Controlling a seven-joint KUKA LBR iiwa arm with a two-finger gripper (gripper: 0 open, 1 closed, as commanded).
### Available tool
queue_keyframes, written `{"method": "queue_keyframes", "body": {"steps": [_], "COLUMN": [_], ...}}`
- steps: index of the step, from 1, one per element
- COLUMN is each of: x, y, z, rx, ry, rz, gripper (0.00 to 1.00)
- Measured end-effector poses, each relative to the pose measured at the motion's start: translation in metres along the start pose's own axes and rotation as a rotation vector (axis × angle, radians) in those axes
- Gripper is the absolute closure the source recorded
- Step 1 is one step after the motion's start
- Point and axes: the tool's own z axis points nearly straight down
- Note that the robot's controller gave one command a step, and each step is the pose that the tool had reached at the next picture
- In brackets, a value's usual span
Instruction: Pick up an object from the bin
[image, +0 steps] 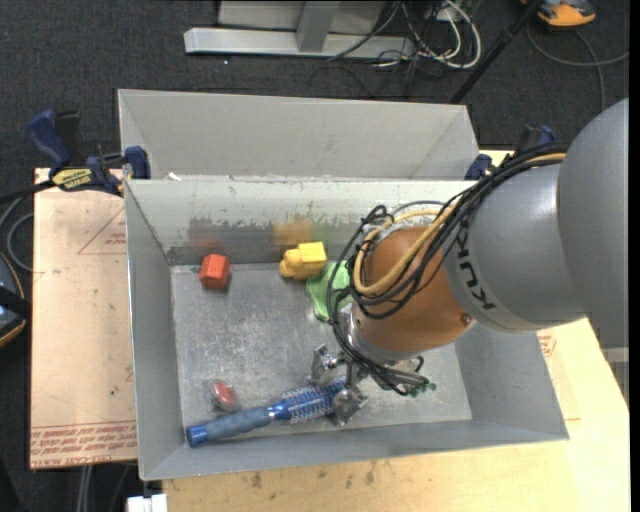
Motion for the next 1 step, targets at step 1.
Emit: {"method": "queue_keyframes", "body": {"steps": [1], "x": [-0.0547], "y": [0.0157], "z": [-0.1384], "rx": [-0.004], "ry": [0.005], "rz": [-0.033], "gripper": [1.0]}}
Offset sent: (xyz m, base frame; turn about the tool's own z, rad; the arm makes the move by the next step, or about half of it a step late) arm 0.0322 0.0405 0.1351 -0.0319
